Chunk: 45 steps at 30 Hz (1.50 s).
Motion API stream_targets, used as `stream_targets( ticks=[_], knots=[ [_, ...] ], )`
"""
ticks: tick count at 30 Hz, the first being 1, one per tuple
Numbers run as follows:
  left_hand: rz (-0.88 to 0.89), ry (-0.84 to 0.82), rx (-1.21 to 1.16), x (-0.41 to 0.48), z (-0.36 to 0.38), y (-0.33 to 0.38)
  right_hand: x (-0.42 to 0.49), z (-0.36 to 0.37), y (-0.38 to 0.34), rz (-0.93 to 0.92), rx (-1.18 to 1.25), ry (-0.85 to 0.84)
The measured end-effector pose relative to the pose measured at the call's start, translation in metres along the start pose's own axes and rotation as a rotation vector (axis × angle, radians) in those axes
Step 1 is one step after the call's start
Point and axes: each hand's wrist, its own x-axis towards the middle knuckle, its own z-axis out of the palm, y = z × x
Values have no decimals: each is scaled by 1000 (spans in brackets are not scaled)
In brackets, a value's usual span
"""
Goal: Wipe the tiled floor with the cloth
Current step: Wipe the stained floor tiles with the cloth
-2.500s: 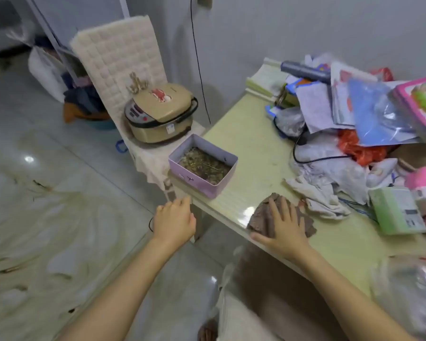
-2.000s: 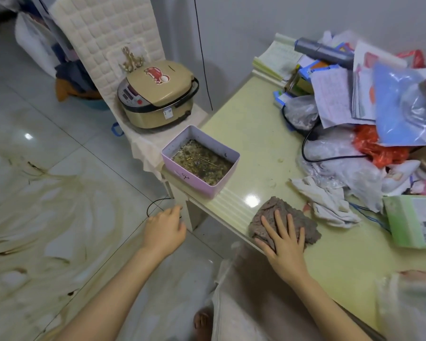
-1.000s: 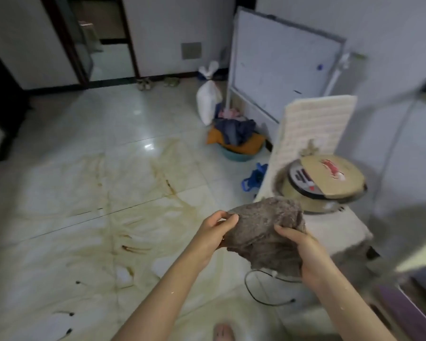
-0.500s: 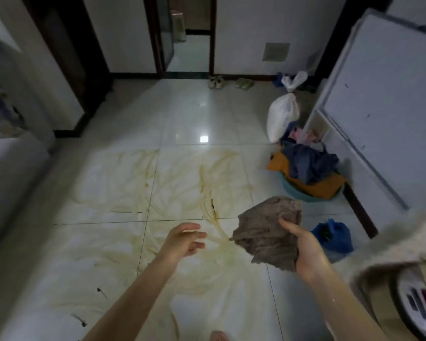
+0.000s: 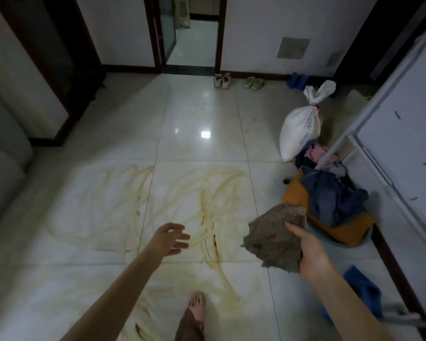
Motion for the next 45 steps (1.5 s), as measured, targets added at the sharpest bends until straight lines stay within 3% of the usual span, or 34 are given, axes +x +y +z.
stream_targets(
  ticks=[11, 18, 25, 28, 32, 36, 38, 40, 42, 45],
  knots=[
    [-62, -32, 82, 218, 20, 168, 205, 67, -130, 78, 26, 116],
    [-169, 62, 55, 401, 49, 227, 427, 108, -186, 169, -66, 115],
    [-232, 162, 196, 619, 62, 205, 664, 137, -170, 156, -231, 162],
    [-196, 124, 380, 708, 65, 169, 750, 136, -136, 158, -279, 162],
    [-60, 67, 836, 823, 69, 108, 856, 115, -78, 145, -364, 193],
    [51, 40, 1156, 934, 65, 44, 949, 83, -33, -31, -672, 239],
    [93, 56, 1381, 984, 59, 12, 991, 70, -11, -218, -880, 296],
    [133, 65, 1531, 1024, 58, -18, 1030, 62, 23, -444, -1098, 240],
    [181, 101, 1550, 1056, 60, -40, 1069, 57, 67, -459, -1481, 137],
    [183, 118, 1547, 1081, 58, -56, 1114, 52, 111, -472, -1908, 224]
  ],
)
